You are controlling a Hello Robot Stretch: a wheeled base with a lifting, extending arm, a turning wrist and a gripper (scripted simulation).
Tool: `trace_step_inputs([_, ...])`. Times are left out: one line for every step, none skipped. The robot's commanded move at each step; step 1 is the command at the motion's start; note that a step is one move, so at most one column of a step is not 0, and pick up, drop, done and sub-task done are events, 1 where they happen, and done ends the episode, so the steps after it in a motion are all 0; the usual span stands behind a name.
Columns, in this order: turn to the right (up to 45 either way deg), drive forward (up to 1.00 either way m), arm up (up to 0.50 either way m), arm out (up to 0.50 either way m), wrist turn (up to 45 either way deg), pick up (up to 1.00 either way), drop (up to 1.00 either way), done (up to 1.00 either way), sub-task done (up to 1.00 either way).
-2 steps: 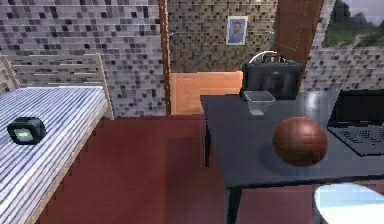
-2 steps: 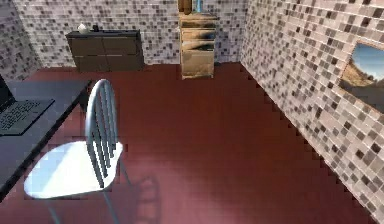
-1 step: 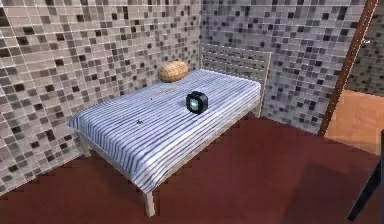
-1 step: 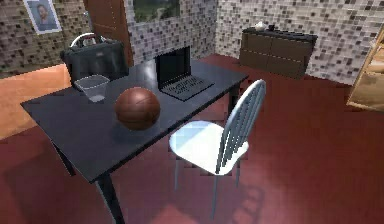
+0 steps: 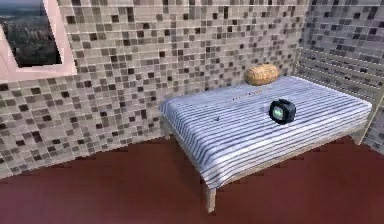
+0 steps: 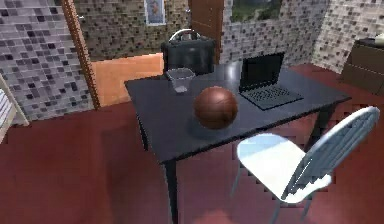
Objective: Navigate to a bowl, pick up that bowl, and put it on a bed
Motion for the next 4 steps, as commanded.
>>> trace_step_inputs([45.0, 0.0, 0.0, 0.0, 0.0, 0.0, 0.0, 0.0, 0.0])
trace_step_inputs([12.0, 0.0, 0.0, 0.0, 0.0, 0.0, 0.0, 0.0, 0.0])
trace_step_inputs([0.0, 1.0, 0.0, 0.0, 0.0, 0.0, 0.0, 0.0, 0.0])
trace_step_inputs([-12.0, 0.0, 0.0, 0.0, 0.0, 0.0, 0.0, 0.0, 0.0])
